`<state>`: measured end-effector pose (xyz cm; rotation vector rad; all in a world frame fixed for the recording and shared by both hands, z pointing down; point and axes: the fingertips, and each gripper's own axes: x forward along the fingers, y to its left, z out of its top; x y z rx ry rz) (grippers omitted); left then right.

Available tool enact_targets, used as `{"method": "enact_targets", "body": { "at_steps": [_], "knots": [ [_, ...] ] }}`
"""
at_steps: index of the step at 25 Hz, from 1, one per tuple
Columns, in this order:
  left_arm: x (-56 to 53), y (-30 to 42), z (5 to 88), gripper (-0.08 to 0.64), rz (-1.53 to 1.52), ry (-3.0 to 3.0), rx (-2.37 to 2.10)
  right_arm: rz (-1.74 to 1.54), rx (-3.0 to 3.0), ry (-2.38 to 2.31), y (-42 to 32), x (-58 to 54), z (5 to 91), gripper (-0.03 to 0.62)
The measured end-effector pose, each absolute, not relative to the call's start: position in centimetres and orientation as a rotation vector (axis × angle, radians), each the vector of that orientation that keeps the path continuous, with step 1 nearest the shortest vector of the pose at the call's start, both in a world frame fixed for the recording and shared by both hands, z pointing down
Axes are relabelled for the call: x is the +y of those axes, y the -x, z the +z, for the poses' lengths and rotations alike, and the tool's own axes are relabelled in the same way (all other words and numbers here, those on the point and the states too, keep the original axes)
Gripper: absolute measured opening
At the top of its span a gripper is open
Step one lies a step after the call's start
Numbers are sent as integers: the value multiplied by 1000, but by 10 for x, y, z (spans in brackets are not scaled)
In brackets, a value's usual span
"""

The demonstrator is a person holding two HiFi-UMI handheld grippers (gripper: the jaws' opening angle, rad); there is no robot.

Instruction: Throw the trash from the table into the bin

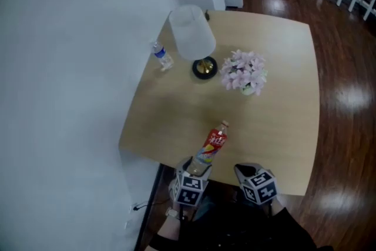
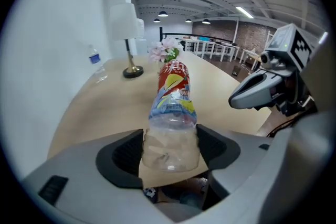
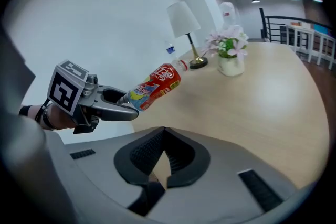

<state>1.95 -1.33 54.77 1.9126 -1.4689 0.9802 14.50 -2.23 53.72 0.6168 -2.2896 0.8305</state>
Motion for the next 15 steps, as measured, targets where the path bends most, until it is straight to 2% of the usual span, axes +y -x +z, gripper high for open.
{"method": "enact_targets", "body": {
  "at_steps": [8,15],
  "knots": [
    [88,72,558,327,817,-1636,-1688,651,-2296,-253,-46,34,541,6],
    [193,115,578,327,639,-1322,-1852,489,-2248,57,9,91,548,6]
  ]
}}
